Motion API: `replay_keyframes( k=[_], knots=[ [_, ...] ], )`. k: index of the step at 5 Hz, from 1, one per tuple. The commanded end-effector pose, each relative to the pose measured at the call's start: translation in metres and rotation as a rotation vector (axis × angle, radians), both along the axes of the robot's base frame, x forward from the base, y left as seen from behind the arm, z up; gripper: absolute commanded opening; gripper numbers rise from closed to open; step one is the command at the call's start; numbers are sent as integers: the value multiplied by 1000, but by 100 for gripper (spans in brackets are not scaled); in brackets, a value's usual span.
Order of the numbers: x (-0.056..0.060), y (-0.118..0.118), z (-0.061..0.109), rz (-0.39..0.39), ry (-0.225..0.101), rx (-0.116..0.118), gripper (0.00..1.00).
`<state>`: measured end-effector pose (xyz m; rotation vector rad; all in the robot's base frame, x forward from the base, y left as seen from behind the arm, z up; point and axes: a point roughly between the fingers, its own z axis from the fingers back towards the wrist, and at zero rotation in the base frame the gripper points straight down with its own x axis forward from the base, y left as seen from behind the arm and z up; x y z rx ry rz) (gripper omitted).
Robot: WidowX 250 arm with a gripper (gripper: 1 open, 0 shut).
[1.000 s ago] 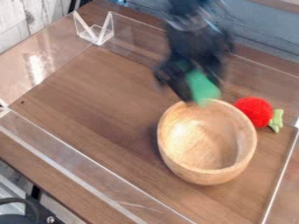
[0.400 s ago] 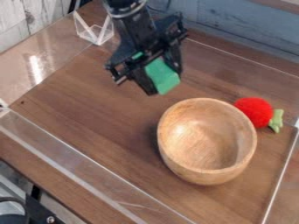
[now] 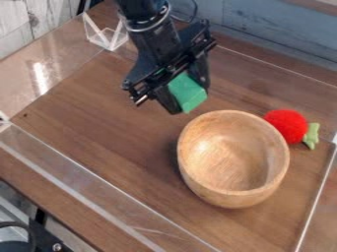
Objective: Remove the green block from the brown bowl and put it on the table
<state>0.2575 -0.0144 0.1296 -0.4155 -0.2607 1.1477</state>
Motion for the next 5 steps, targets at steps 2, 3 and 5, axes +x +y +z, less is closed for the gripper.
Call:
replay_keyframes(
  k=[2, 3, 5],
  knots=[
    [1, -15, -6, -45, -90, 19, 0],
    [7, -10, 1, -90, -112, 32, 0],
    [7, -15, 10, -113, -139, 52, 0]
  ],
)
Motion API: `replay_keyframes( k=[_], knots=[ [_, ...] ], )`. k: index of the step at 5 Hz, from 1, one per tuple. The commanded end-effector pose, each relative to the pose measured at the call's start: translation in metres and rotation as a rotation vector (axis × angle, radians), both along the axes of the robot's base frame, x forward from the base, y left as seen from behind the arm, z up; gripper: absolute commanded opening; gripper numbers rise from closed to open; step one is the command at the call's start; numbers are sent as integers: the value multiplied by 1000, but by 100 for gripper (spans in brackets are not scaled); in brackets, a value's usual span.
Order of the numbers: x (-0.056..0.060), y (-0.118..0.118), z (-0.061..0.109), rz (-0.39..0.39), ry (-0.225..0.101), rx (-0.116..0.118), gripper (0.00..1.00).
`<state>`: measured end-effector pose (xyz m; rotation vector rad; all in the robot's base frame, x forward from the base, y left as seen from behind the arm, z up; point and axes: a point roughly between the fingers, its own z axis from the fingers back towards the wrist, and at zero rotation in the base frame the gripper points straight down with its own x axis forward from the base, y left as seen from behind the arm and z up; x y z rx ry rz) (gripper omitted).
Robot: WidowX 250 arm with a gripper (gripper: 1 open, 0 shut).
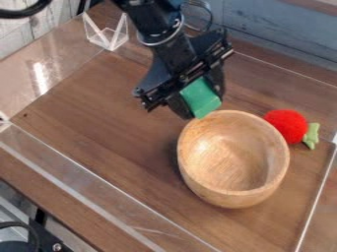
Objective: Remove the green block from the brown bowl and put it on the table
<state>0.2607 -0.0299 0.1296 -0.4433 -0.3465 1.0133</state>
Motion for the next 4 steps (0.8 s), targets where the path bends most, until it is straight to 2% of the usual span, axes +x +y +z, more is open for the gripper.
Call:
replay_keyframes(
  k=[1, 2, 4],
  knots=[
    [-4, -10, 11, 14, -51, 10, 0],
    [-4, -21, 15, 5, -58, 14, 0],
    [1, -28, 21, -6, -76, 17, 0]
  ],
)
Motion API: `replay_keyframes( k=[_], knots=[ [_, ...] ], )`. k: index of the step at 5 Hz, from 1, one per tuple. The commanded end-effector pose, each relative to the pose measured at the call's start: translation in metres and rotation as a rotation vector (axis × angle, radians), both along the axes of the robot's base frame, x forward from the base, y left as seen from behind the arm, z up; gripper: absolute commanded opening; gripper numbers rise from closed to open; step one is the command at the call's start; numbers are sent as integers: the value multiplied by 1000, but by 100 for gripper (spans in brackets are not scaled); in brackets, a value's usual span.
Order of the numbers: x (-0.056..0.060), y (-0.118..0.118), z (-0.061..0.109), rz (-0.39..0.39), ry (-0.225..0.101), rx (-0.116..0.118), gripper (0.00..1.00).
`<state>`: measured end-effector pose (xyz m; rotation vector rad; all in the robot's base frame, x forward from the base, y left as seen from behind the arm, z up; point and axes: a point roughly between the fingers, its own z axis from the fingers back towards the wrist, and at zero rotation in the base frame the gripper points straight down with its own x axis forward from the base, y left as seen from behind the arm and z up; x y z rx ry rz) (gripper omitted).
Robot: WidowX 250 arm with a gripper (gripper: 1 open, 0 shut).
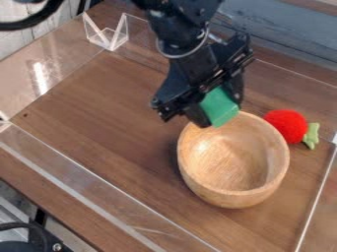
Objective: Remove the green block from the brown bowl and put it on the table
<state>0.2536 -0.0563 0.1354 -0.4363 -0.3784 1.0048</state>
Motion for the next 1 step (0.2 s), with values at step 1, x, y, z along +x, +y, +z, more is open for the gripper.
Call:
replay_keyframes(
  k=[1],
  knots=[
    [7, 6, 14, -11, -64, -1, 0]
  ],
)
